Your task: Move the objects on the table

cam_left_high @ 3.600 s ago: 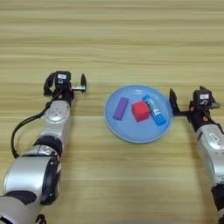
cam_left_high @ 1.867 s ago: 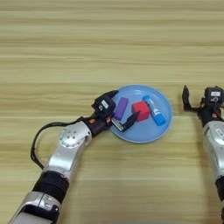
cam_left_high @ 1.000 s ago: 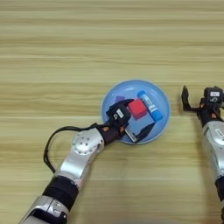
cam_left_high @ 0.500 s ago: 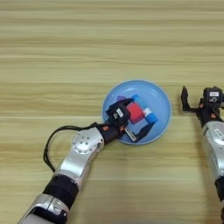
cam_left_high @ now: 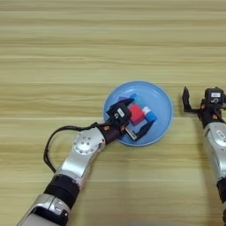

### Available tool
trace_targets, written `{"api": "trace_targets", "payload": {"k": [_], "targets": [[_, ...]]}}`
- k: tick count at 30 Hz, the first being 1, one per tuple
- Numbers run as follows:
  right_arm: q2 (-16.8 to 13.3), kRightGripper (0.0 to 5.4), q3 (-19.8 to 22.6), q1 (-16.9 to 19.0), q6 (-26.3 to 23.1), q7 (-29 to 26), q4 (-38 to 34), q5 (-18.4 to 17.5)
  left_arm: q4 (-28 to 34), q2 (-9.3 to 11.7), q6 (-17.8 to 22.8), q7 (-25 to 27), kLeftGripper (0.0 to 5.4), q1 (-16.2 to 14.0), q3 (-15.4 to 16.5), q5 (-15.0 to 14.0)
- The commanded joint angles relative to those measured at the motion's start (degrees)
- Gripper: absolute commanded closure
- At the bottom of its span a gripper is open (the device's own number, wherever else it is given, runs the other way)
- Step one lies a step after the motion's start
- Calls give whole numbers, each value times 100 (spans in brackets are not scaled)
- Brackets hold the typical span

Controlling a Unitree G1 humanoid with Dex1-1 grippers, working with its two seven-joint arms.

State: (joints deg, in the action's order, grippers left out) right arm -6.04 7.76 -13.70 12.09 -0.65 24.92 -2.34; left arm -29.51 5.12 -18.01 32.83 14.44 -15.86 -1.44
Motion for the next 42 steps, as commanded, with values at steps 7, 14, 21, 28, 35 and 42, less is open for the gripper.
{"api": "trace_targets", "payload": {"k": [7, 14, 21, 28, 35, 42], "targets": [[34, 0, -12, -107, 1, 11, 24, -23, -106, 36, 37, -47, 143, 62, 22, 134], [32, 0, -21, -107, -3, 14, 25, -25, -133, 32, 32, -70, 198, 80, 37, 155], [38, 0, -33, -120, -1, 28, 37, -22, -142, 25, 36, -64, 274, 108, 80, 172], [42, 0, -43, -114, -6, 37, 19, -19, -118, 31, 40, -55, 308, 108, 115, 178], [37, 0, -47, -113, -1, 41, 17, -16, -61, 13, 27, -117, 308, 139, 229, 109], [42, 0, -54, -117, 4, 40, 21, -13, 83, -131, -115, -202, 308, 197, 559, -193]]}}
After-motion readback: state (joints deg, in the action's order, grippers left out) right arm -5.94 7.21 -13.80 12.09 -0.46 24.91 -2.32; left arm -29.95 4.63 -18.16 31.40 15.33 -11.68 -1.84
